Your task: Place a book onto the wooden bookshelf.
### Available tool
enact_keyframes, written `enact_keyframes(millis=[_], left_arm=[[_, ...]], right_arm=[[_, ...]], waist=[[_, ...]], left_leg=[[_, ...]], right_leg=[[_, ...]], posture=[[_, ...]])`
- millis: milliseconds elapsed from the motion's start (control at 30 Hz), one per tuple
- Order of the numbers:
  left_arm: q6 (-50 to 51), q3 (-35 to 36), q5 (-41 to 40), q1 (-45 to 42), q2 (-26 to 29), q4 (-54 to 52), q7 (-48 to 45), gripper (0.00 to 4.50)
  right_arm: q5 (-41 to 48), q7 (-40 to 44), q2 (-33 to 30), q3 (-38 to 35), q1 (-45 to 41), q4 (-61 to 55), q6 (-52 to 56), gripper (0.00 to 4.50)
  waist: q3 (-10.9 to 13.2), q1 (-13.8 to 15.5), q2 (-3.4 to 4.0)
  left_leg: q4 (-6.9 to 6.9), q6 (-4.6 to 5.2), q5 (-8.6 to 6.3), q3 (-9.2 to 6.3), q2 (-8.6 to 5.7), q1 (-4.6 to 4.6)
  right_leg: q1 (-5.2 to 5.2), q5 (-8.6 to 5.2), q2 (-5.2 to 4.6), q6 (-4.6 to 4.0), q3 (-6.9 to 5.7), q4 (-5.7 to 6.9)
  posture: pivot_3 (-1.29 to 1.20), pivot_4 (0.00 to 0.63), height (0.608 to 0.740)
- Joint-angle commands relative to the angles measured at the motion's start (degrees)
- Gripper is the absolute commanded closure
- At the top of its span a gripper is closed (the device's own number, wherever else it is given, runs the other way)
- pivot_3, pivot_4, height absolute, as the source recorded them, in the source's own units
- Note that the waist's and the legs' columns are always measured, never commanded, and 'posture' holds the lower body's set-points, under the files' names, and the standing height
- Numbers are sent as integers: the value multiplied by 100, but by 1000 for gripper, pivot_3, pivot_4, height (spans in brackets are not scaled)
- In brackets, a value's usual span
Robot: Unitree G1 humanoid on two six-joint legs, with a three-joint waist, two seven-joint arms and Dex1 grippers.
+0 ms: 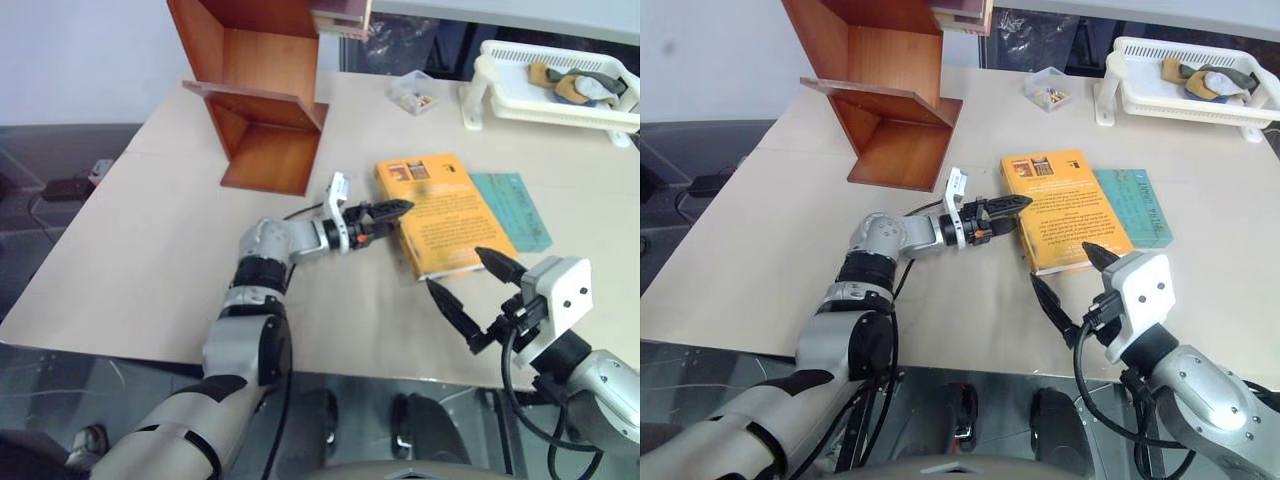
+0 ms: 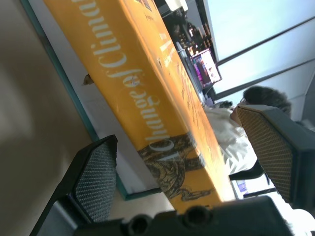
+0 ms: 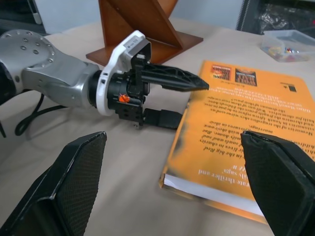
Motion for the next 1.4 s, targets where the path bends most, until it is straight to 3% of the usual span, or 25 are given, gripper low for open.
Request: enact_keyframes(millis=[33,67,167,200,233,300,400,467,600,867,967,1033,1100,1167,1400], left_arm=[[-5,179,-65,-221,-87,82,40,0],[-7,225,-67,-241,-89,115,62,0],[-12,309,-43,-265,-74,195,121,917],[-6,326,-32,-264,-69,207,138,1018],[3,344,-31,-264,-65,215,152,1618],[54,387,-47,-253,-46,189,181,1994],[166,492,-97,-227,-2,138,273,3270],[219,542,-99,-203,6,86,319,3871],[250,667,-120,-197,2,55,431,4115],[556,913,-393,-137,23,-573,593,4123],[823,907,-583,-4,80,-1347,641,4123],[674,251,-481,283,327,-2595,228,4123],[-838,-1311,509,821,1141,-4335,-976,4123],[-2496,-2239,1479,1122,1766,-5118,-1801,4123],[-6529,-2584,3245,698,2490,-4678,-2431,4123]], right_arm=[[-261,242,302,-168,-80,-84,220,9],[-313,290,390,-190,-78,-83,280,9],[-452,437,609,-284,-31,-87,429,0],[-490,482,668,-320,-10,-88,469,0],[-512,514,704,-349,3,-85,495,0],[-565,589,796,-422,41,-94,562,0],[-651,750,958,-553,103,-94,681,0],[-707,853,1058,-613,130,-90,741,0],[-811,1061,1229,-701,78,-22,875,0],[-1029,1385,1484,-786,-16,30,1097,0],[-1091,1482,1575,-829,3,8,1156,0],[-1096,1560,1635,-891,46,3,1172,0],[-1049,1676,1692,-1007,100,22,1168,0],[-1003,1788,1736,-1102,115,52,1173,0],[-941,2225,1815,-1175,-282,408,1213,0]], waist=[[0,-1,1],[-1,-3,0],[-1,-10,1],[-1,-9,1],[-1,-9,1],[-1,-9,1],[-1,-12,1],[-1,-13,1],[-1,-14,1],[-1,-19,1],[-1,-23,1],[-1,-27,2],[0,-51,3],[-2,-49,9],[-15,49,31]], left_leg=[[0,0,0,0,0,1],[1,0,0,0,0,0],[1,0,0,0,0,1],[1,0,0,0,0,1],[1,0,0,0,0,1],[1,0,0,0,0,2],[1,0,0,1,0,2],[1,0,0,0,0,3],[1,0,0,1,-1,3],[2,0,0,0,0,3],[2,-1,0,0,0,3],[2,-2,0,0,0,3],[1,-24,13,3,1,4],[-10,-34,16,12,2,14],[0,-4,-1,15,-1,9]], right_leg=[[0,0,0,1,-1,1],[0,0,0,1,0,2],[0,2,0,-3,1,4],[0,2,0,-3,0,4],[-1,2,0,-3,1,4],[0,3,0,-4,1,5],[0,5,0,-7,1,5],[-1,5,0,-7,1,7],[0,5,0,-7,1,9],[-1,9,0,-14,1,11],[-2,9,0,-14,2,11],[-2,9,0,-15,3,13],[-5,10,0,-16,8,15],[-6,11,1,-23,18,17],[-3,16,-14,-74,12,-3]], posture=[[0,150,740],[0,150,740],[0,150,740],[0,150,740],[0,150,740],[0,150,740],[0,150,740],[0,150,740],[0,150,740],[0,150,740],[0,150,740],[0,150,740],[0,150,740],[0,150,740],[0,150,740]])
